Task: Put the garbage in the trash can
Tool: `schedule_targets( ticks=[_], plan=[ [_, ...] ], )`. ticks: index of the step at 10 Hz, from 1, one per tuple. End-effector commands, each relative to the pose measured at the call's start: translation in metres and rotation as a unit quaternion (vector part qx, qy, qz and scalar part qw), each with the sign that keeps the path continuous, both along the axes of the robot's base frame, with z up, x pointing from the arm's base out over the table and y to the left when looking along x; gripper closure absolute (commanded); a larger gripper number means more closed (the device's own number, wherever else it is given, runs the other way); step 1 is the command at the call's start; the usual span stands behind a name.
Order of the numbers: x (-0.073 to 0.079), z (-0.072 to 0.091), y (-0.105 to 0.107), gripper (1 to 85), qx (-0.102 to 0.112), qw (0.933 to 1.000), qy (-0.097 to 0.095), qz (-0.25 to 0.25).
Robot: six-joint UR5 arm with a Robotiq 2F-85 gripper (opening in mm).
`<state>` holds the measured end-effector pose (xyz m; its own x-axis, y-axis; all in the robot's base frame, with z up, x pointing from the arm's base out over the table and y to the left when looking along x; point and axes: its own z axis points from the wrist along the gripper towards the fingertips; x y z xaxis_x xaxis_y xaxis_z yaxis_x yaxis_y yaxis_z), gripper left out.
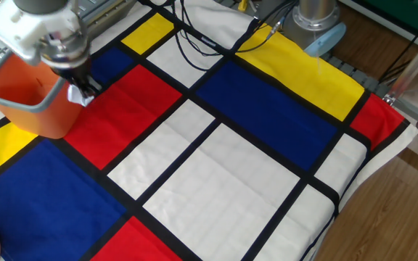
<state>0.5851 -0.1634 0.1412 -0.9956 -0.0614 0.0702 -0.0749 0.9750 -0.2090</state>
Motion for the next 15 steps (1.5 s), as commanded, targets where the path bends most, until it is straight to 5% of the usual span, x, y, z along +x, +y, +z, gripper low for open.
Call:
schedule_targets(
  ticks=[1, 6, 11, 13, 15],
  plan=[
    [-0.006, 0.012, -0.024, 84.7, -0.002, 0.9998, 0.003, 0.019],
    [-0.010, 0.008, -0.028, 84.7, 0.006, 1.0000, -0.003, 0.005],
    [0.008, 0.010, -0.038, 84.7, -0.016, 0.9960, -0.055, -0.069],
    [0.008, 0.012, -0.044, 84.7, -0.028, 0.9945, -0.060, -0.082],
    [0.000, 0.012, -0.047, 84.7, -0.035, 0.9948, -0.045, -0.084]
  ],
)
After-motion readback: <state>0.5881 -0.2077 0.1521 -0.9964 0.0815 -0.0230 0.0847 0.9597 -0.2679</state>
